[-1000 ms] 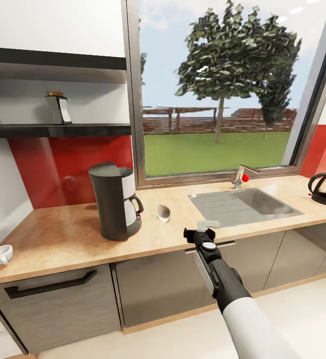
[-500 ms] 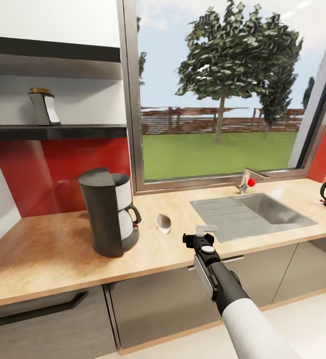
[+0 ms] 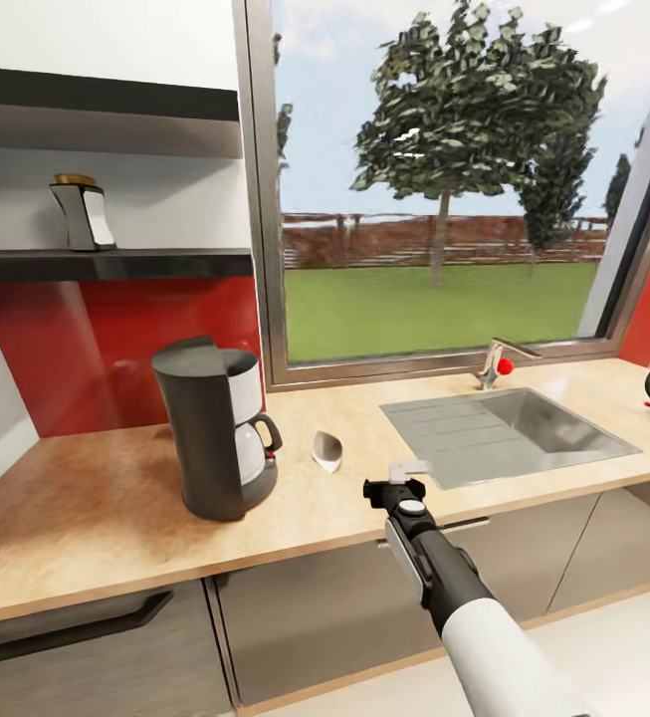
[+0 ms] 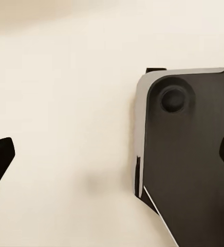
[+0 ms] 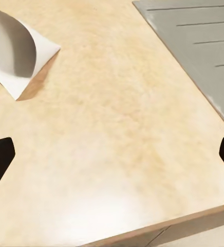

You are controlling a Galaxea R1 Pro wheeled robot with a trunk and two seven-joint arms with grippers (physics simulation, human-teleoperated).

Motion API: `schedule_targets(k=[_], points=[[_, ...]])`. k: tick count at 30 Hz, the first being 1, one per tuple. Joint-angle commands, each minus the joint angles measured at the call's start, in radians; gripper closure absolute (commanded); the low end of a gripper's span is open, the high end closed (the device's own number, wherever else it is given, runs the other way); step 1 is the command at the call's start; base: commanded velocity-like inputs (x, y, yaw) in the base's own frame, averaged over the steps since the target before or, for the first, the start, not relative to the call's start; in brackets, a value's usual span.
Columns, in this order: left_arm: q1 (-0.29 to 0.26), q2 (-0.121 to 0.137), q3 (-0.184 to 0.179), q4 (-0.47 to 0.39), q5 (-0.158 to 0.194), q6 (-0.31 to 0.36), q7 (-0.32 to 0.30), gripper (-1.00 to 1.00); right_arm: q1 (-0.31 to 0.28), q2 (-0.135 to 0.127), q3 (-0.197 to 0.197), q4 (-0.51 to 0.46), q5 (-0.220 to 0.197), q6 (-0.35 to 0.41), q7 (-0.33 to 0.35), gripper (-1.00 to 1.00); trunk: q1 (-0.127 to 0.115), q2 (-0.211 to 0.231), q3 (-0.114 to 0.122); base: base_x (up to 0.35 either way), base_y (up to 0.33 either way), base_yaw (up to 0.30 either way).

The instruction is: Set up a coffee station on the kitchen countertop: keep the coffee maker on the countertop, move the bottle of coffee from the kitchen shelf to the counter next to the coffee maker, place a paper coffee filter on top of the coffee maker, put the saucer next to the coffee maker with the coffee cup on the saucer, and place the electric kettle next to the coffee maker.

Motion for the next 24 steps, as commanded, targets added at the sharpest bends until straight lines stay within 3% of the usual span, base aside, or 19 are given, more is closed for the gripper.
schedule_targets(k=[1,11,24], points=[[-0.001,0.000,0.004,0.004,-0.002,-0.008,0.001,-1.00,0.000,0.000,0.002,-0.001,0.000,0.006,-0.005,-1.00,0.000,-0.001,0.000,0.000,0.000,0.172],[-0.001,-0.002,0.007,0.004,0.000,-0.009,0.001,-1.00,0.000,0.000,0.002,0.000,-0.001,0.007,-0.006,-1.00,0.000,-0.001,0.000,0.008,0.000,0.261],[-0.001,-0.004,0.009,0.007,0.002,-0.009,0.001,-1.00,0.000,0.000,0.000,0.001,0.000,0.006,-0.007,-1.00,0.000,-0.001,0.000,0.273,-0.117,0.233]])
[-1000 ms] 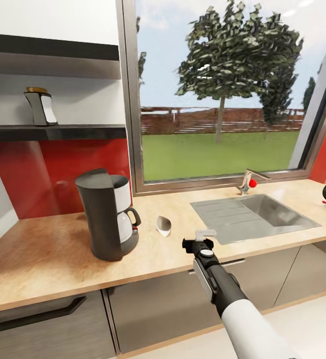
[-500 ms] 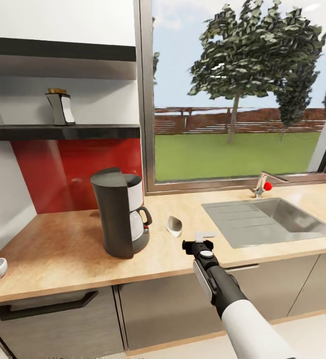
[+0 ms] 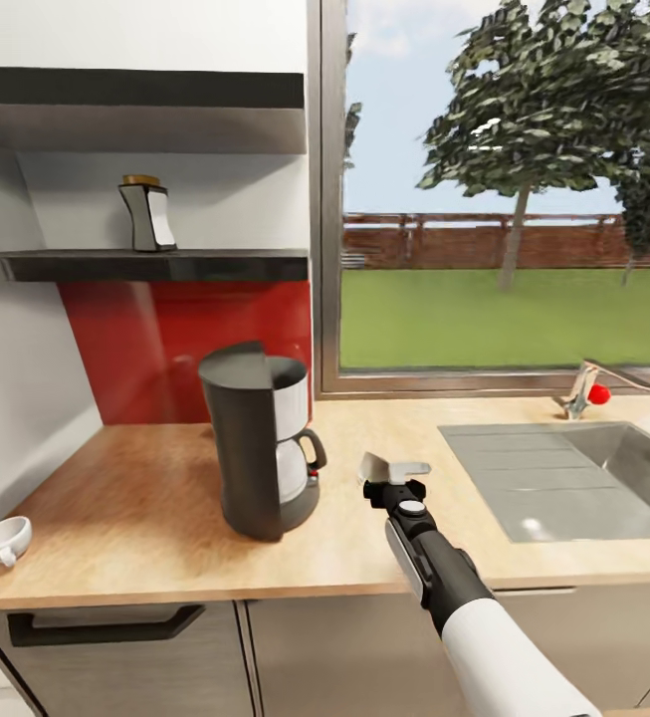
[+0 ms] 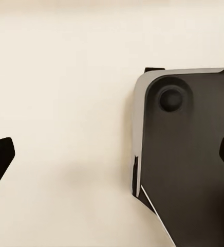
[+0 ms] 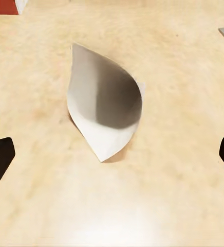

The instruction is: Set up a coffee station on the kitchen countertop: keep the coffee maker on the countertop, move the bottle of coffee from the kitchen shelf to the counter next to the coffee maker, place a paper coffee filter on top of the coffee maker, put the saucer next to the coffee maker with the coffee cup on the saucer, and place the electric kettle next to the coffee maker.

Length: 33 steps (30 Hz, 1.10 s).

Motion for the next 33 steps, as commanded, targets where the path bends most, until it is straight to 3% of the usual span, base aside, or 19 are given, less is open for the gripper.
schedule_targets(k=[1,5,13,19,33], points=[[-0.001,0.000,0.004,0.004,-0.002,-0.007,0.000,-1.00,0.000,0.000,0.001,-0.001,0.000,0.006,-0.005,-1.00,0.001,-0.001,0.000,0.298,-0.186,0.044],[-0.001,-0.001,0.004,0.005,-0.002,-0.007,0.000,-1.00,0.000,0.000,-0.001,0.000,0.002,0.006,-0.006,-1.00,0.001,-0.001,0.000,0.250,-0.201,0.019],[-0.001,-0.001,0.006,0.006,0.001,-0.005,-0.001,-1.00,0.000,-0.005,-0.004,0.120,0.002,-0.003,-0.008,-1.00,0.001,-0.001,0.000,0.050,-0.057,0.001],[-0.001,-0.001,0.006,0.006,0.002,-0.004,-0.001,-1.00,0.000,-0.017,-0.004,0.190,0.002,-0.088,-0.006,-1.00,0.001,-0.001,0.000,0.001,-0.001,0.000],[-0.001,-0.001,0.006,0.007,0.002,-0.001,0.000,-1.00,0.000,-0.021,-0.004,0.217,0.001,-0.113,-0.007,-1.00,0.001,-0.001,0.000,0.069,0.000,0.000]])
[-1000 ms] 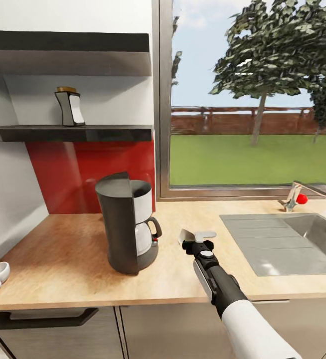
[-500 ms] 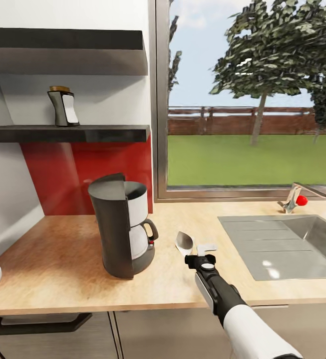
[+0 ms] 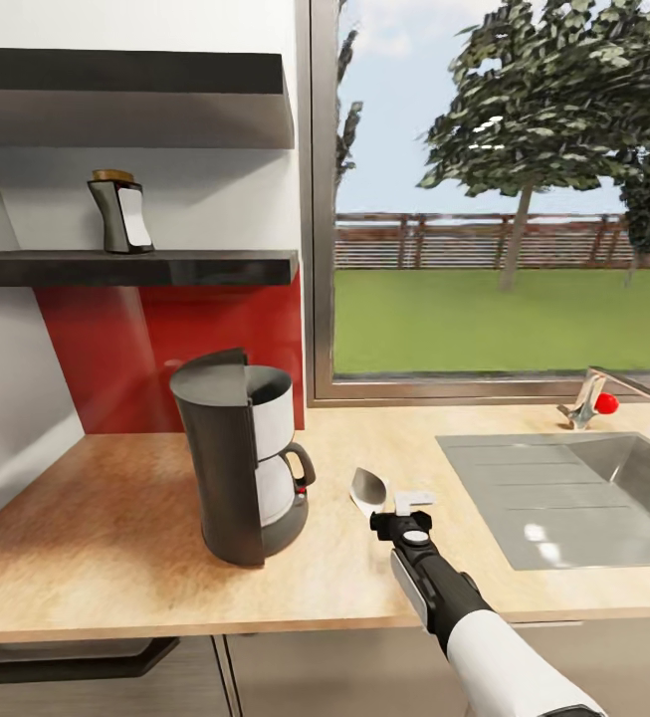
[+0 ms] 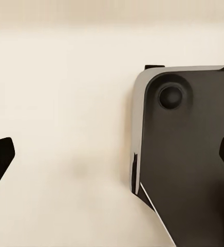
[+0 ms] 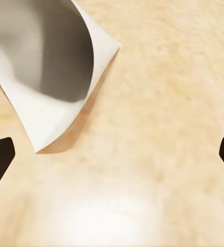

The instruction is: Set up a coffee station on the kitchen countertop: keep the coffee maker on the countertop, move the bottle of coffee from the kitchen shelf to the counter next to the coffee maker, place a paper coffee filter on top of the coffee maker, put the saucer next to the coffee maker with the coffee cup on the saucer, and place the electric kettle next to the coffee maker.

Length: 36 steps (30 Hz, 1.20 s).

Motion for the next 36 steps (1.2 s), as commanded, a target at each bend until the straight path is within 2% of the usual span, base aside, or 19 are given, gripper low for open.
schedule_targets(k=[1,15,36], points=[[-0.002,0.000,0.004,0.004,-0.001,-0.007,0.000,-1.00,0.000,-0.001,0.005,-0.001,0.000,0.008,-0.007,-1.00,0.000,-0.001,0.000,0.004,0.000,0.000],[-0.001,-0.002,0.004,0.004,-0.001,-0.007,0.002,-1.00,0.000,-0.001,0.005,-0.001,0.000,0.008,-0.008,-1.00,0.000,-0.001,0.000,0.071,0.000,0.000],[-0.001,-0.004,0.004,0.004,-0.001,-0.007,0.002,-1.00,0.000,-0.001,0.005,0.006,0.001,0.006,-0.010,-1.00,0.000,-0.001,0.000,0.004,0.000,0.000]])
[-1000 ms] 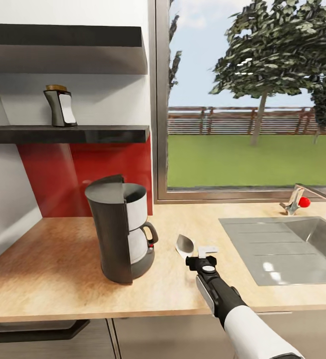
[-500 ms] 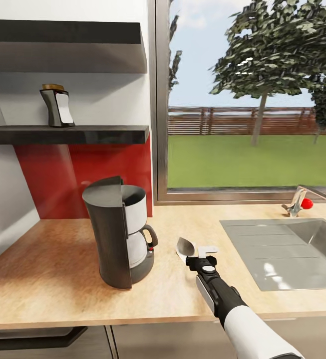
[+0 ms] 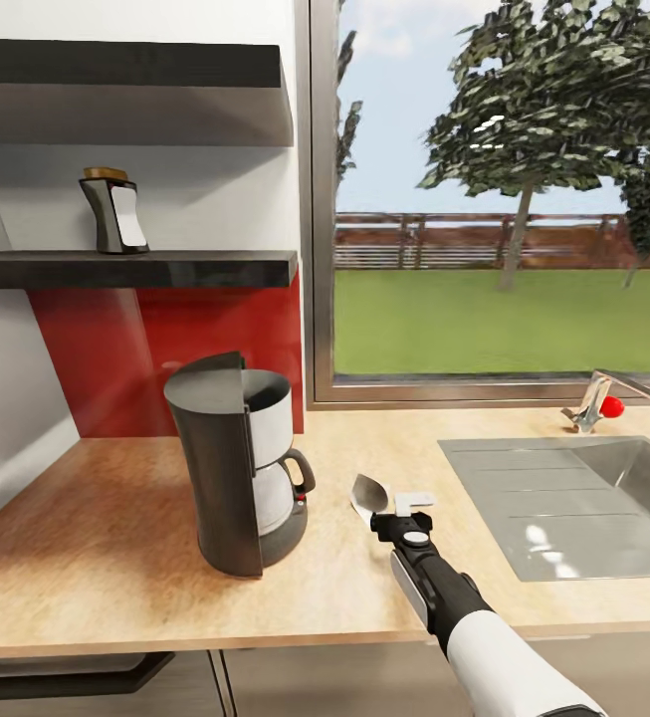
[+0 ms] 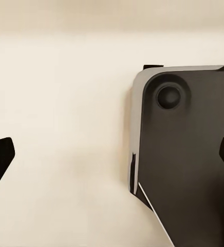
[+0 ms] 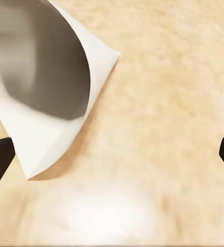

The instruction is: Set up a coffee station on the kitchen countertop: keep the coffee maker on the countertop, move the bottle of coffee from the kitchen shelf to the counter next to the coffee maker, place a paper coffee filter on top of the coffee maker, put the saucer next to the coffee maker with the coffee cup on the saucer, and place the electric kettle next to the coffee maker.

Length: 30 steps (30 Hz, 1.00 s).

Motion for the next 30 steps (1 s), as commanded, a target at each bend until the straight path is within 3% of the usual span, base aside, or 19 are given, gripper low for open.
schedule_targets(k=[1,30], points=[[-0.001,0.000,0.004,0.004,-0.001,-0.007,0.001,-1.00,0.000,-0.001,0.006,0.000,0.000,0.008,-0.007,-1.00,0.000,-0.001,0.000,0.000,0.000,0.000],[0.000,-0.008,0.004,0.004,-0.001,0.007,0.004,-1.00,0.000,-0.014,0.006,0.005,0.000,-0.006,-0.007,-1.00,0.000,-0.001,0.000,0.042,0.000,0.000]])
